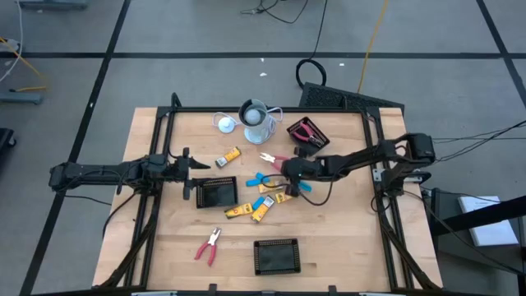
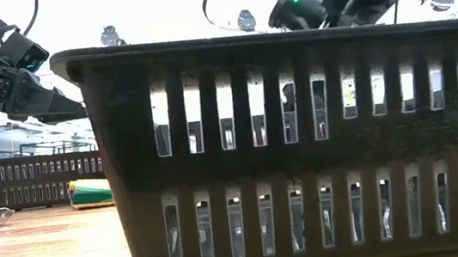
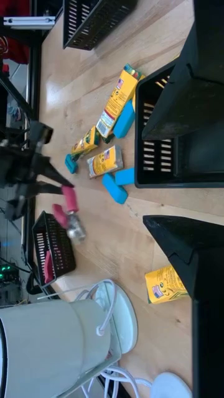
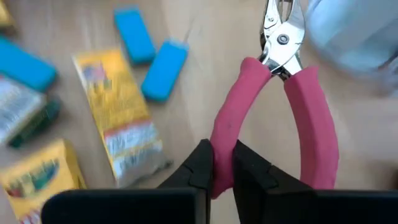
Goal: Pick & Place School Supplies
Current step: Put the pink hole puncher into the top black bin
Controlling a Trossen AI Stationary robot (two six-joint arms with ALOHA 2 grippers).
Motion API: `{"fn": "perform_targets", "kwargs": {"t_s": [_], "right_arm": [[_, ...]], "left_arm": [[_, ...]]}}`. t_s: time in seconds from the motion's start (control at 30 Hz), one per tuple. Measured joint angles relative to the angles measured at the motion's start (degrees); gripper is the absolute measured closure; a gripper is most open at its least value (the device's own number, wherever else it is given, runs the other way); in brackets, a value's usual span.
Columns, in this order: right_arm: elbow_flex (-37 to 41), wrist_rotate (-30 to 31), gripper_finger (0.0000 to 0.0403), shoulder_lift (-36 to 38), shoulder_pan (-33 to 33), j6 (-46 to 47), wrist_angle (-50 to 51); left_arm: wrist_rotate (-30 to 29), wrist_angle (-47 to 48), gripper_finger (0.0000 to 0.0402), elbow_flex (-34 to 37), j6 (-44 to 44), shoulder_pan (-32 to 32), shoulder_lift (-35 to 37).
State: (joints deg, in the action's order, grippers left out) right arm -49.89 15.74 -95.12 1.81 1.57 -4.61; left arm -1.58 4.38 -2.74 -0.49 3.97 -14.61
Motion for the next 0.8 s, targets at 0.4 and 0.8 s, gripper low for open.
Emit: {"fn": "perform_targets", "kwargs": {"t_s": [0.4, 0.8], "right_arm": [[-0.1, 11.9, 0.0378, 13.1, 4.6, -0.7, 14.3], [0.0, 6.7, 0.0378, 14.2, 15.3, 0.1, 21.8]], "left_arm": [[0.0, 0.0, 0.019, 0.0, -0.1, 0.0, 0.0], [0.1, 0.0, 0.019, 0.0, -0.2, 0.0, 0.0]]}}
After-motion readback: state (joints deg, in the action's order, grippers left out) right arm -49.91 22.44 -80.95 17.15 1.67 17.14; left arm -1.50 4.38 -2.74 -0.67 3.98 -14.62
